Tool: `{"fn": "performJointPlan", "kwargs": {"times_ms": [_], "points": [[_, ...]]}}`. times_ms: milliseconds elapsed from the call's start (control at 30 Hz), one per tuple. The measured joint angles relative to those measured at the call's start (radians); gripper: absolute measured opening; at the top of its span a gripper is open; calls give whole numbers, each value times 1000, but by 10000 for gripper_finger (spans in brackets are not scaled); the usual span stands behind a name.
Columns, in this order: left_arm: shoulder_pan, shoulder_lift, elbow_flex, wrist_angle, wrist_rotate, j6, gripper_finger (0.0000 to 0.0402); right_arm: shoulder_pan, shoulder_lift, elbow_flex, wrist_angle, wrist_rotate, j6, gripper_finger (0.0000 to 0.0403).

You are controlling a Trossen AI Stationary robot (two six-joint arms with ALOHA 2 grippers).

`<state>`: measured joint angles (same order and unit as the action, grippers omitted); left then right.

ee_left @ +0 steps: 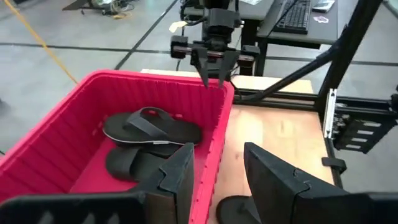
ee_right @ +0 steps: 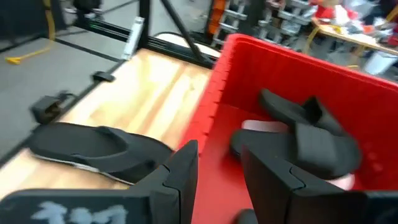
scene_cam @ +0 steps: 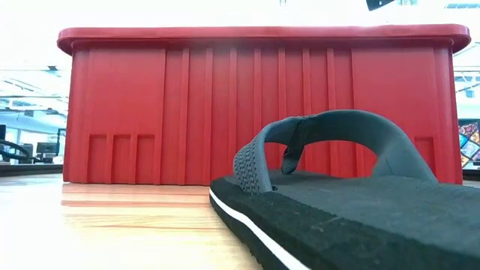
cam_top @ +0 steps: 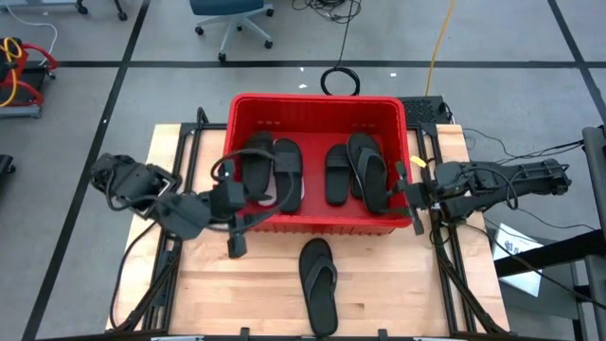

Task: Pick and place slides into bin
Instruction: Put the slipper into the bin

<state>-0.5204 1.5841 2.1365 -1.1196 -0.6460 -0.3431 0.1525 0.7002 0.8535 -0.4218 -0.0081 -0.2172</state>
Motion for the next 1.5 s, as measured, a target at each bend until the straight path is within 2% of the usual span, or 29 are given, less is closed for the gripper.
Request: {"fn": "performJointPlan", "kwargs": {"times_ms": [400, 800, 1000, 1300, 1500], "points": [[-120, 0, 0, -6, -35, -36, 138, 244, 82, 0, 70, 2, 247, 116], [-183, 0, 0, -7, -35, -20, 138, 473, 246, 0, 104, 3, 496, 116], [-201, 0, 0, -7, -35, -3, 138, 513, 340, 0, 104, 6, 543, 116], [-210, 0, 0, -8, -28, -2, 138, 514, 474, 0, 114, 6, 548, 116], [-210, 0, 0, -15, -21, -1, 138, 514, 555, 0, 212, 7, 543, 116]]}}
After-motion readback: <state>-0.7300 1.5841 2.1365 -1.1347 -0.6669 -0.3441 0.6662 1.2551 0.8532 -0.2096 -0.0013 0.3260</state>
